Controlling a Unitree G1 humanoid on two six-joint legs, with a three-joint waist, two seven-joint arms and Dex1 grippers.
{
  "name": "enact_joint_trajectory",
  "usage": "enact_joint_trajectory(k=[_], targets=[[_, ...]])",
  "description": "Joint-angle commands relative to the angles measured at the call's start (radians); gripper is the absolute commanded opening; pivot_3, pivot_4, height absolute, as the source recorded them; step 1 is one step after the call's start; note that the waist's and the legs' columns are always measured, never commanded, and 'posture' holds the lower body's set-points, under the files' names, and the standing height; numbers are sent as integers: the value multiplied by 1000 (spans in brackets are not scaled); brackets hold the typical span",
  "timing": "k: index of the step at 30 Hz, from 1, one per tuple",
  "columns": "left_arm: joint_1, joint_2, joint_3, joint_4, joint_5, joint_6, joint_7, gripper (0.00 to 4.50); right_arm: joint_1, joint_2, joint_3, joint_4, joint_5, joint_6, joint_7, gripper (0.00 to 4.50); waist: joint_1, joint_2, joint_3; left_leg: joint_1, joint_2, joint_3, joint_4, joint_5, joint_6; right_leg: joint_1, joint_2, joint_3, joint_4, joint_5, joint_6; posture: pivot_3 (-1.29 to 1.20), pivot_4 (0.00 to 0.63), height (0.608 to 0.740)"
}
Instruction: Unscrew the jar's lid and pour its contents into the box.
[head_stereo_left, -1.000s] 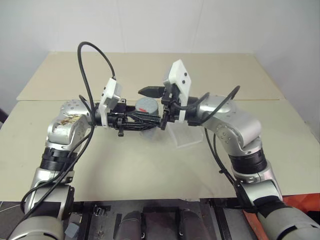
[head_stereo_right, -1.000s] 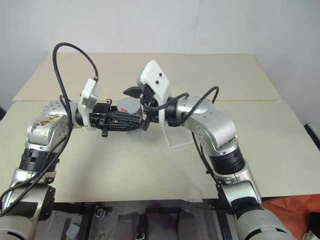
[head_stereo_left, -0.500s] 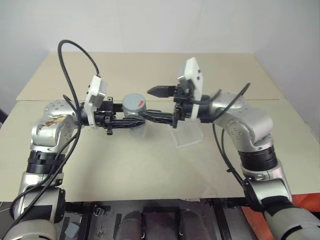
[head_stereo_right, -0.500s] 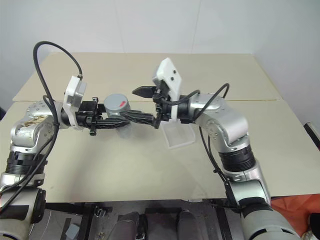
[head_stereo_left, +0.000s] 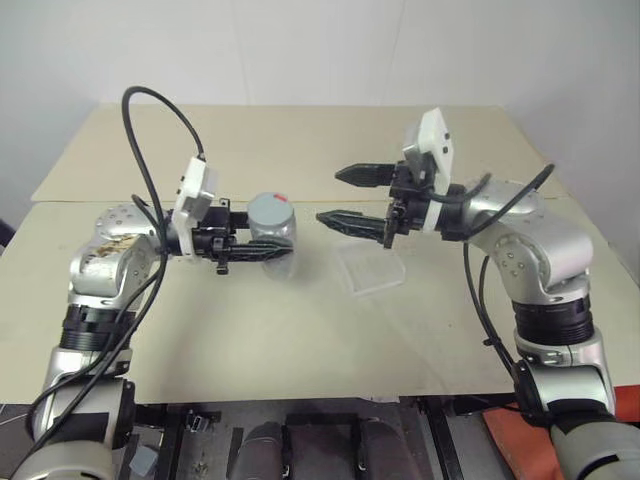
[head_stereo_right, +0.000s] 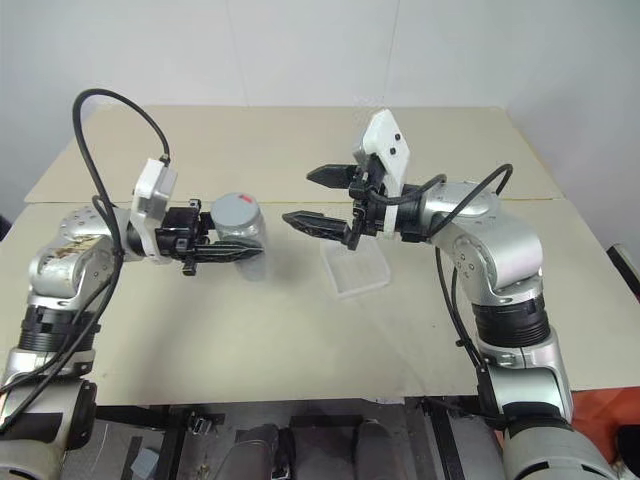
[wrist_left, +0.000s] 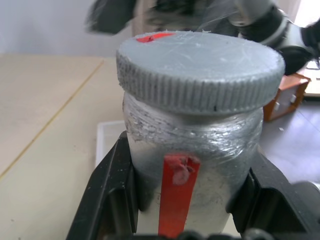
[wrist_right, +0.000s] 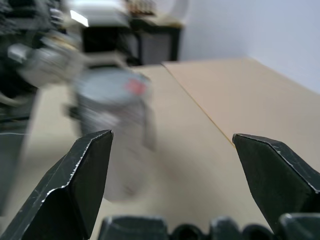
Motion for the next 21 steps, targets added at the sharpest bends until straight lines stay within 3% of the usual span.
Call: enact_joint_trajectory(k=[1, 11, 21], targets=[[-35, -13, -4, -9, 1, -26, 2, 1923, -35, 34, 8, -62, 19, 18, -49, 4471, -1, 0, 0, 0, 0, 0, 0, 0, 0, 0, 0, 0, 0, 0, 0, 0, 150, 740], [-46, -31, -11, -22, 2, -25, 1, 1923, -99, 148, 121, 30, -105, -14, -142, 4471, 0, 0, 0, 0, 0, 0, 1, 0, 0, 0, 0, 0, 1, 0, 0, 0, 150, 740], [-22, -10, -1, -40, -1, -23, 1, 1923, -77, 127, 61, 43, -113, -4, -144, 4471, 0, 0, 0, -1, 0, 0, 1, 0, 0, 0, 0, -1, 1, 0, 0, 0, 150, 740]])
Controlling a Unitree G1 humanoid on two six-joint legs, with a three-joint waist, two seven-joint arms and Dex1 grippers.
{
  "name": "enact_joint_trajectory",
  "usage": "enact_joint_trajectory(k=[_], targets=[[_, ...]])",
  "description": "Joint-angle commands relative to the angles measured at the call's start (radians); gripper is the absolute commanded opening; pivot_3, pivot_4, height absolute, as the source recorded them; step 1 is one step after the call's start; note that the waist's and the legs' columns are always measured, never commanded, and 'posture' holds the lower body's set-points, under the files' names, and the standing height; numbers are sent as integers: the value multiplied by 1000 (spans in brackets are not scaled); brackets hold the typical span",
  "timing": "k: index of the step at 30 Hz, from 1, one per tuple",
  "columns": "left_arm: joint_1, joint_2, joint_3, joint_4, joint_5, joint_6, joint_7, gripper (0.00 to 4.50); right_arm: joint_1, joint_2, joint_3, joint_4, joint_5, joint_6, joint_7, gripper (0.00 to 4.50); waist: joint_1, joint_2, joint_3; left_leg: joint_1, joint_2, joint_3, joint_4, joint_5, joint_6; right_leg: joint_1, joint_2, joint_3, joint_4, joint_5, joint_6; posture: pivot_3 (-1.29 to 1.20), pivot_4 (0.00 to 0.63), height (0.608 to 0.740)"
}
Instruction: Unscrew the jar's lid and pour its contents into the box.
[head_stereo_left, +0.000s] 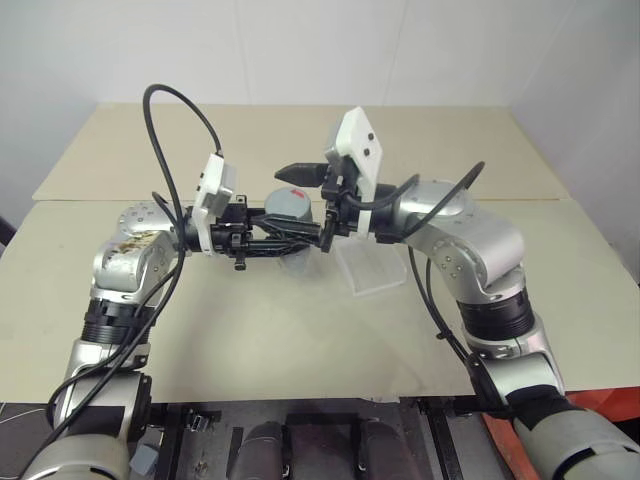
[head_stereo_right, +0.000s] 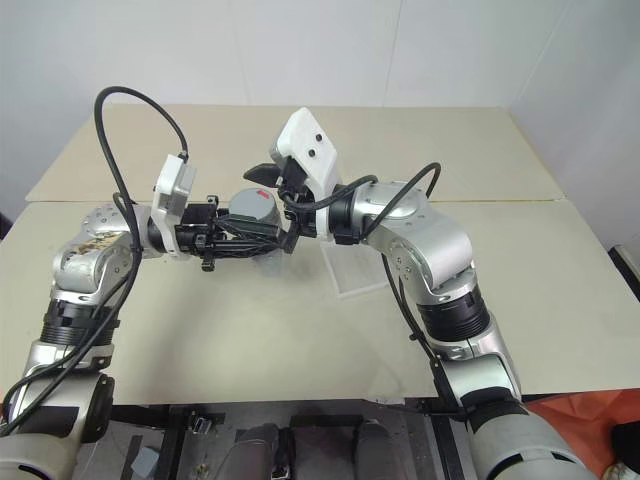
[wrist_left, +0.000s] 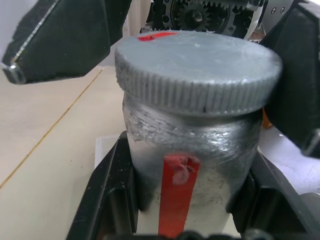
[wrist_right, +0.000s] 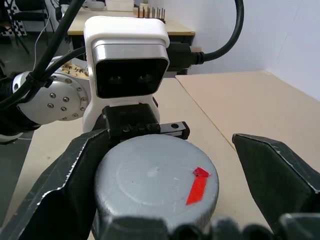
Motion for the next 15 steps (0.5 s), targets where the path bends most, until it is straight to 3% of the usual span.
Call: enact_joint_trajectory(k=[1, 15], targets=[[0, 18, 19, -38, -9, -20, -6, 1923, 4, -34, -77, -24, 15, -14, -1, 4471, 0, 0, 0, 0, 0, 0, 0, 0, 0, 0, 0, 0, 0, 0, 0, 0, 150, 740], [12, 44, 26, -43, -20, -18, -14, 1923, 63, -131, -121, -70, 76, 1, 13, 4471, -1, 0, 0, 0, 0, 0, 0, 0, 0, 0, 0, 0, -1, 0, 0, 0, 150, 740]])
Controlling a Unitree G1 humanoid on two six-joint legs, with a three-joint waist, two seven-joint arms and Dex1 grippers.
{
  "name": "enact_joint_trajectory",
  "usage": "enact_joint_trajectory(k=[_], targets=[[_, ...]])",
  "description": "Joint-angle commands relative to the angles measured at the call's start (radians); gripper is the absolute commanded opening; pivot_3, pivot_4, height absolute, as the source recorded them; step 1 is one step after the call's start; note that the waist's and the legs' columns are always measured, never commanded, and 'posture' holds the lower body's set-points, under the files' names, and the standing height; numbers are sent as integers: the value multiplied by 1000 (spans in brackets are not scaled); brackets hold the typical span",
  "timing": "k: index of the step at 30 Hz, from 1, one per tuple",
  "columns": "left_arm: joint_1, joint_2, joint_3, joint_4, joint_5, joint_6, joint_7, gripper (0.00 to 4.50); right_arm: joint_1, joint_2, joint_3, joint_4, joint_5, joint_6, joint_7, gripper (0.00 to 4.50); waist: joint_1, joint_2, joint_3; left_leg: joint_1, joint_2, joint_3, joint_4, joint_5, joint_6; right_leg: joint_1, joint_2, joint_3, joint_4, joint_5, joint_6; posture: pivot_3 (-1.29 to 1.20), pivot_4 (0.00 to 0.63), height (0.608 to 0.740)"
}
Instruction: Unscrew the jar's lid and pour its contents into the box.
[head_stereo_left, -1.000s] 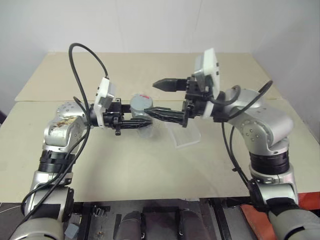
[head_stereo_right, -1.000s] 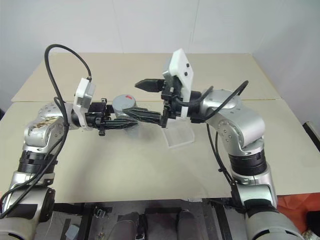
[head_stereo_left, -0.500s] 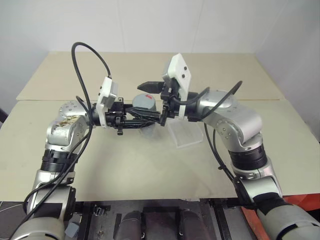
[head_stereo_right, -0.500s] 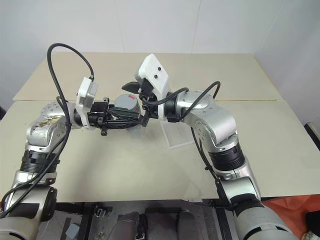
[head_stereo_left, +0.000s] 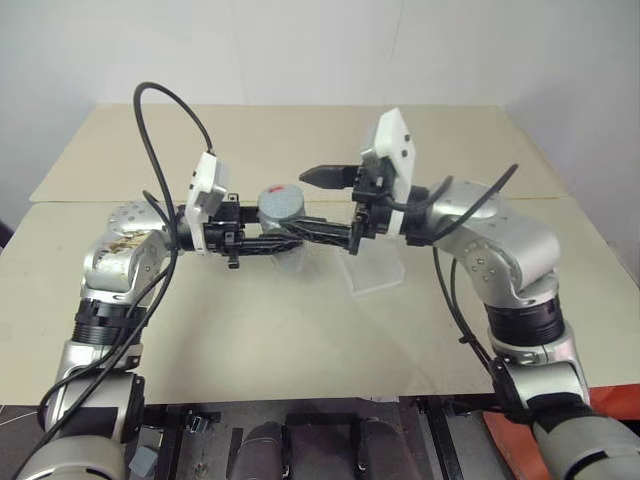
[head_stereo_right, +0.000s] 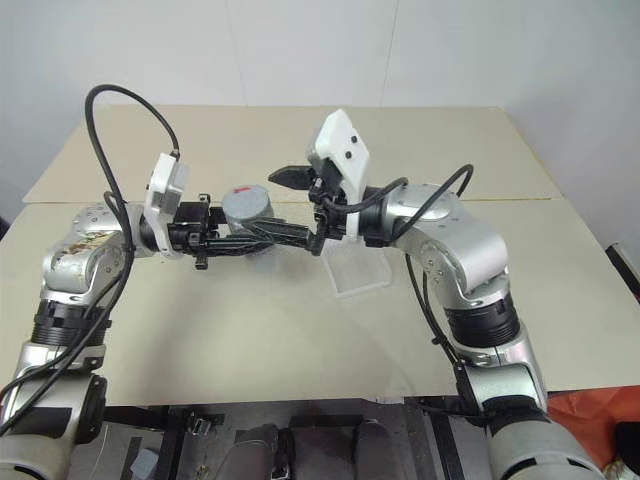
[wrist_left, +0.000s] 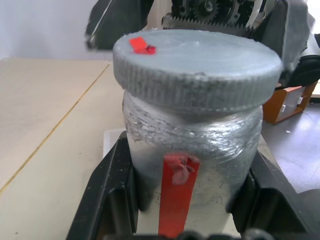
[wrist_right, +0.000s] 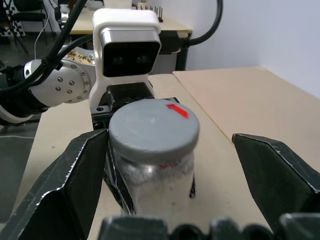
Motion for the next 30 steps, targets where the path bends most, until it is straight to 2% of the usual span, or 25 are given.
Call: enact_joint_trajectory(k=[1, 8, 14, 19, 26, 30], targets=[[1, 12, 15, -44, -20, -18, -25, 1923, 7, -25, -60, -21, -2, -1, -24, 4471, 0, 0, 0, 0, 0, 0, 0, 0, 0, 0, 0, 0, 0, 0, 0, 0, 150, 740], [1, 17, 21, -42, -19, -16, -27, 1923, 24, -58, -72, -29, 11, 2, -8, 4471, 0, 0, 0, 0, 0, 0, 0, 0, 0, 0, 0, 0, 0, 0, 0, 0, 150, 740], [-3, 15, 22, -21, -8, -26, -22, 1923, 49, -117, -76, -75, 71, 2, 85, 4471, 2, 0, 0, 0, 0, 0, 0, 0, 0, 0, 0, 0, -1, 0, 0, 0, 150, 740], [-10, 1, 15, -13, -3, -33, -14, 1923, 18, -75, -63, -90, 102, 11, 68, 4471, -3, 0, 0, 1, 0, 0, 0, 0, 0, 0, 0, 1, -1, 0, 0, 0, 150, 740], [-8, -10, 5, -26, 0, -42, -7, 1923, -50, 34, 10, -17, 31, 4, -13, 4471, 0, 0, 0, 1, 0, 0, 1, 0, 0, 0, 1, 1, 0, 0, 0, 0, 150, 740], [-4, -7, 7, -34, -4, -41, -6, 1923, -61, 61, 31, 5, 8, -3, -9, 4471, 3, 0, 0, 0, 0, 0, 1, 0, 0, 0, 0, 0, 0, 0, 0, 0, 150, 740]])
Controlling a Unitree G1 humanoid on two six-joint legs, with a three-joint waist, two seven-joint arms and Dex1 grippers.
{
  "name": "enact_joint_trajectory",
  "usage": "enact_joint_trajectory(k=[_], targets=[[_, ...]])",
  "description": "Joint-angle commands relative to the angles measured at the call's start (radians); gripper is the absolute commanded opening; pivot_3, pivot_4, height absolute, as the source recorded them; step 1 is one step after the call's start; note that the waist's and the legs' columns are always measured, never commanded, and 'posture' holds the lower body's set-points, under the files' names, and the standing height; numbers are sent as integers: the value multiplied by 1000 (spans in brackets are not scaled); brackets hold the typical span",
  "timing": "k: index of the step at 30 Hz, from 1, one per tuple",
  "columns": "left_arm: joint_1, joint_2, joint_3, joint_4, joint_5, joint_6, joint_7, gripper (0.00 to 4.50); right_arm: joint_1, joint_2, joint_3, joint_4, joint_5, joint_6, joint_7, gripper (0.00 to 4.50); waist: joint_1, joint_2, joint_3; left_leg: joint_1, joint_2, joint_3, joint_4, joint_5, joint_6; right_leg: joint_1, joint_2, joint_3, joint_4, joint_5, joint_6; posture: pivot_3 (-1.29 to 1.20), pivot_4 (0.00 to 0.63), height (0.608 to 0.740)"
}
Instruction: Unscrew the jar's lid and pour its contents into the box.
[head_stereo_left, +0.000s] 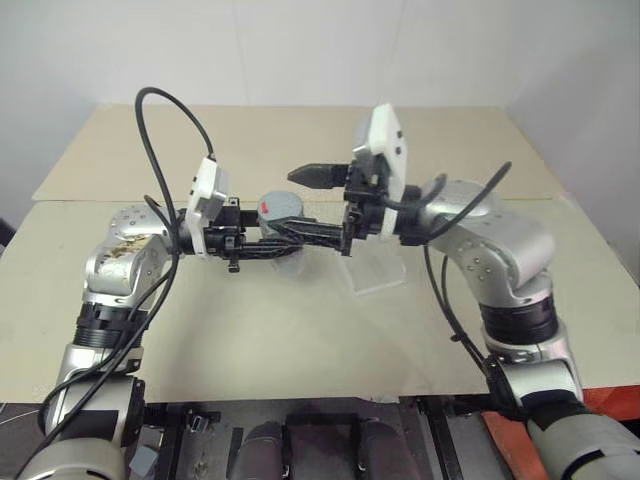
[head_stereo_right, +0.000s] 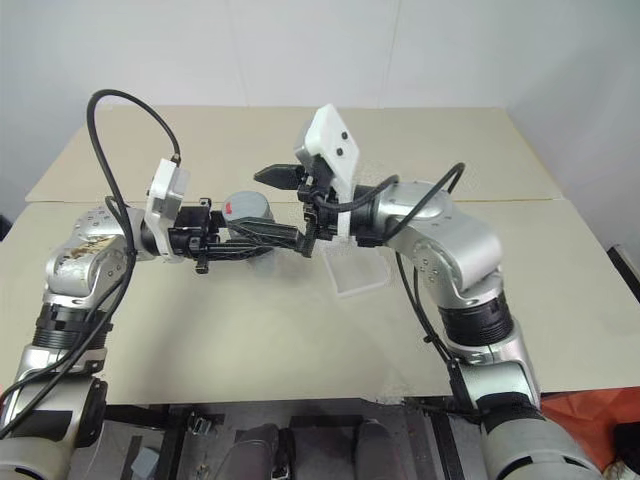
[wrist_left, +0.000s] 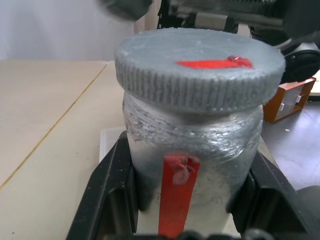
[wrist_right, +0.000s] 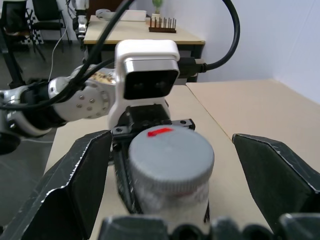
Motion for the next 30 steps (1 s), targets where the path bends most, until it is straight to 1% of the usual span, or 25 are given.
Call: enact_joint_trajectory(k=[1, 7, 10, 12, 13, 14, 17, 26, 29, 30], targets=[[-17, 6, 12, -35, -5, -14, 4, 1923, -32, 15, 2, -7, -13, -15, 0, 4471, 1, 0, 0, 0, 0, 0, 0, 0, 0, 0, 0, 0, 0, 0, 0, 0, 150, 740], [-9, 10, 16, -42, -6, -15, 6, 1923, -38, 37, 6, 1, -19, -10, -2, 4471, -1, 0, 0, -1, 0, 0, 0, 0, 0, 0, 0, 0, 0, 0, 0, 0, 150, 740], [-7, 11, 17, -43, -6, -16, 7, 1923, -38, 39, 6, 2, -19, -8, 4, 3930, -1, 0, 0, -1, 0, 0, 0, 0, 0, 0, 0, 0, 0, 0, 0, 0, 150, 740], [-6, 12, 18, -44, -6, -18, 6, 1923, -36, 37, 5, -3, -15, -3, 9, 3345, -1, 0, 0, -1, 0, 0, 0, 0, 0, 0, 0, 0, 0, 0, 0, 0, 150, 740], [-7, 13, 18, -43, -6, -18, 7, 1923, -34, 35, 6, -5, -13, -2, 13, 2958, -1, 0, 0, -1, 0, 0, 0, 0, 0, 0, 0, 0, 0, 0, 0, 0, 150, 740], [-9, 12, 17, -42, -5, -19, 6, 1923, -33, 34, 4, -6, -10, 4, 15, 2757, -1, 0, 0, -1, 0, 0, 0, 0, 0, 0, 0, 0, 0, 0, 0, 0, 150, 740], [-12, 11, 14, -40, -4, -20, 7, 1923, -39, 34, -11, -1, 0, 17, 12, 2758, -1, 0, 0, -1, 0, 0, 0, 0, 0, 0, 0, 0, 0, 0, 0, 0, 150, 740], [-8, 18, -10, -10, 28, -52, -26, 1923, -164, 53, -226, 58, 177, 195, -112, 2758, 0, 0, 0, -1, 0, 0, 0, 0, 0, 0, 0, -1, 1, 0, 0, 0, 150, 740], [-17, 16, -10, 1, 28, -55, -30, 1923, -159, 34, -255, 41, 183, 204, -136, 2758, 0, 0, 0, -1, 0, 0, 0, 0, 0, 0, 0, -1, 0, 0, 0, 0, 150, 740], [-21, 14, -9, 4, 29, -56, -28, 1923, -141, 16, -259, 27, 160, 188, -149, 2758, -1, 0, 0, -1, 0, 0, 0, 0, 0, 0, 0, -1, 0, 0, 0, 0, 150, 740]])
